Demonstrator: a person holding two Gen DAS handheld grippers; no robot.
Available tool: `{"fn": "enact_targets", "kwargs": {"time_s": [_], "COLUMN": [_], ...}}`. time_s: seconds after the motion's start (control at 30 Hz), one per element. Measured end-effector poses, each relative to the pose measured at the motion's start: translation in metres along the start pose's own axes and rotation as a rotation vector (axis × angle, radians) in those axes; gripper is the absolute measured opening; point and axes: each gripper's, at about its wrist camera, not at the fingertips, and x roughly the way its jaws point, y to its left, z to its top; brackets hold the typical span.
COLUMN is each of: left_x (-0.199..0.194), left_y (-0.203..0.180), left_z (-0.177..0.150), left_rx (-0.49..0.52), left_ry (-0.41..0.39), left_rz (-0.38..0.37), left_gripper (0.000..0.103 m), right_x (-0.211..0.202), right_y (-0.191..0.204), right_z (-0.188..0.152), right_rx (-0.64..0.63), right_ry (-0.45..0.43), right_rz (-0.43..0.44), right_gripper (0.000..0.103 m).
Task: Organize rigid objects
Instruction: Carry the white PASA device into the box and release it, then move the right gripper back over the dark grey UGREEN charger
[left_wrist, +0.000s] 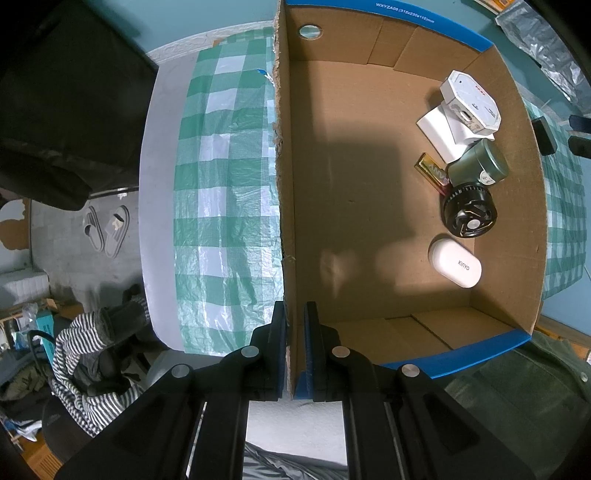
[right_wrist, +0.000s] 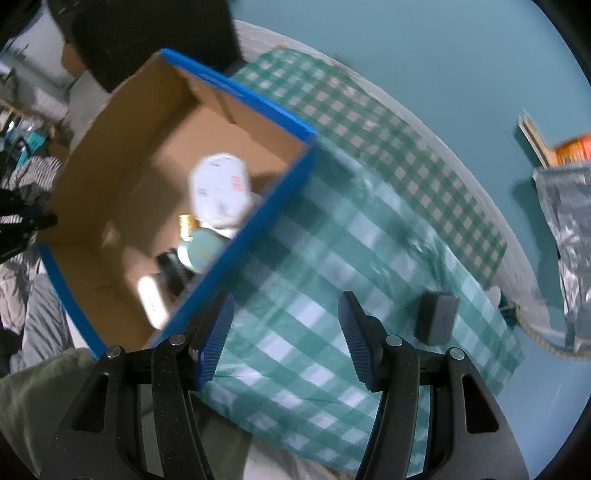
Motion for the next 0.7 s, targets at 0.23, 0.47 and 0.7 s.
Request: {"fn": "enact_targets", "kwargs": {"time_s": [0.23,0.47,0.7], "left_x": [0.000,0.000,0.000], "left_y": [0.000,0.001,0.000], "left_z": [0.000,-0.003,-0.003], "left_rx": [0.001,-0.006,-0.014], "left_ry": [0.000,-0.002,0.001], "left_rz": [0.000,-0.004,0.002], "left_gripper": [0.007,0.007,0.007], "right_x": [0.015,0.047,0.082], "right_y": [-0.064,-0.129,-0.173], "right_z": [-0.017,-0.029,-0.036], "right_rx": [0.109,0.186,0.245], "right_ry": [0.030,0.075,0.128], "right_rz": [-0.031,-0.068,-0.089], "right_gripper": [0.067,0.067,0.067]}}
